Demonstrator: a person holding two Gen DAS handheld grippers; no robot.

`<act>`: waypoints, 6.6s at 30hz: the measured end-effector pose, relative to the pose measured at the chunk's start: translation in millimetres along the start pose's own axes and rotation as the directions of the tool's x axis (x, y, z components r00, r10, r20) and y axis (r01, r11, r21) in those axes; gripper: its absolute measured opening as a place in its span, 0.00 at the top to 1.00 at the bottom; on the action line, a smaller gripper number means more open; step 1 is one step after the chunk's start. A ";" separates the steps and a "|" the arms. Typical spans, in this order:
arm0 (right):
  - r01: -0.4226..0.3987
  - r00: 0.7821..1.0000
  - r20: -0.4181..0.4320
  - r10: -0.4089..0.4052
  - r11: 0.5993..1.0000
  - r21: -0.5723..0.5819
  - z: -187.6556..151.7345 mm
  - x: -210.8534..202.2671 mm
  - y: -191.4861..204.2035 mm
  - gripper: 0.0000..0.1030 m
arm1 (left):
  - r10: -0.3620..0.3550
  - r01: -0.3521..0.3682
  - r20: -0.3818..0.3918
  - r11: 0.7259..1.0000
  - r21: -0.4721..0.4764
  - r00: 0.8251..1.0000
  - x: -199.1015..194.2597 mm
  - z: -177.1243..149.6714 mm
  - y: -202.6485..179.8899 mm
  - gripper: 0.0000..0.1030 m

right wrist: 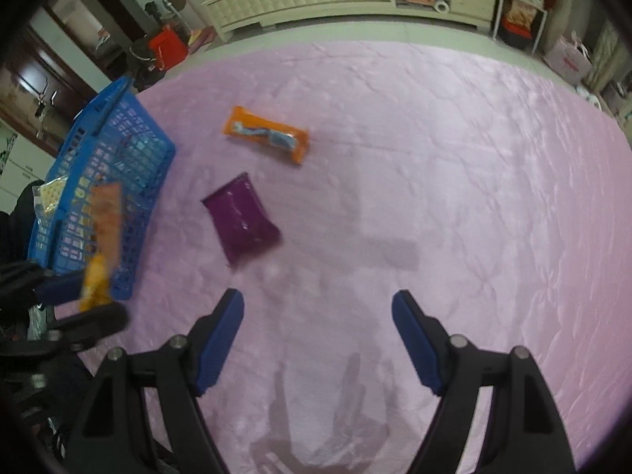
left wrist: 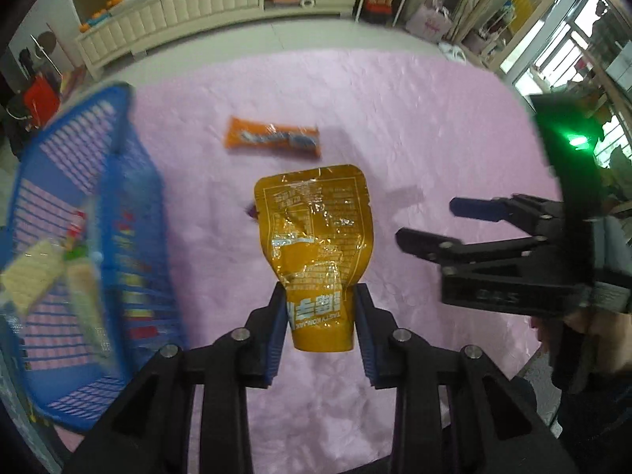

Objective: Organize snacks
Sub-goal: 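Lift the yellow pack with the left tool over the blue basket, then open the left tool to drop the yellow pack while the right tool grasps the purple pack, then carry the purple pack over the basket with the right tool, then open the right tool to drop the purple pack into the basket, then lower the right tool onto the orange bar and close it, then carry the orange bar over the basket with the right tool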

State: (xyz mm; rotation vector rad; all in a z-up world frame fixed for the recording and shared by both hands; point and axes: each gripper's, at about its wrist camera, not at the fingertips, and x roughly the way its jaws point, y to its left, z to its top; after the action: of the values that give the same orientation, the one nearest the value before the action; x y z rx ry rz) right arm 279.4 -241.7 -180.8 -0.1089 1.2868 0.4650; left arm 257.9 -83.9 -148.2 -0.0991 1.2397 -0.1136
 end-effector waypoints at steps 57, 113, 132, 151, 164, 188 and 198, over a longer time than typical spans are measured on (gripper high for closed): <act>0.093 0.990 0.129 -0.053 0.939 -0.330 59.6 -26.6 154.8 0.49 | 0.070 -0.055 0.106 0.989 -0.137 0.992 -47.0 -5.6 191.3 0.48; -0.006 0.996 0.087 0.034 0.955 -0.297 109.7 -25.7 212.6 0.25 | 0.092 -0.054 0.183 0.978 -0.202 0.979 -107.7 -32.3 235.0 0.40; 0.132 0.991 0.074 -0.114 0.942 -0.310 129.1 23.5 106.6 0.25 | 0.125 -0.093 0.097 0.956 -0.279 0.987 -43.2 28.9 207.6 0.40; 0.118 0.993 0.015 -0.120 0.933 -0.341 134.1 113.3 73.4 0.63 | 0.104 -0.080 0.075 0.960 -0.268 0.992 5.3 58.1 203.4 0.40; 0.038 0.999 0.023 -0.033 0.956 -0.291 89.2 57.1 96.2 0.83 | 0.096 -0.073 0.095 0.973 -0.220 0.991 -23.6 16.0 188.2 0.40; 0.031 0.981 0.191 0.025 0.959 -0.282 32.7 -84.7 154.7 0.83 | 0.165 -0.135 0.209 0.979 -0.150 0.964 -97.1 -47.3 151.7 0.16; -0.003 0.979 0.193 0.069 0.946 -0.325 34.6 -96.7 202.0 0.83 | 0.113 -0.079 0.259 0.988 -0.136 0.959 -117.8 -62.4 175.8 0.11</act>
State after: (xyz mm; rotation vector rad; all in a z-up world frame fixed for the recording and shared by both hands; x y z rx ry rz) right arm 211.8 -74.1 -44.0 -0.3064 1.0057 0.6998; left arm 166.7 105.8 -82.1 -0.1568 0.9802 0.0611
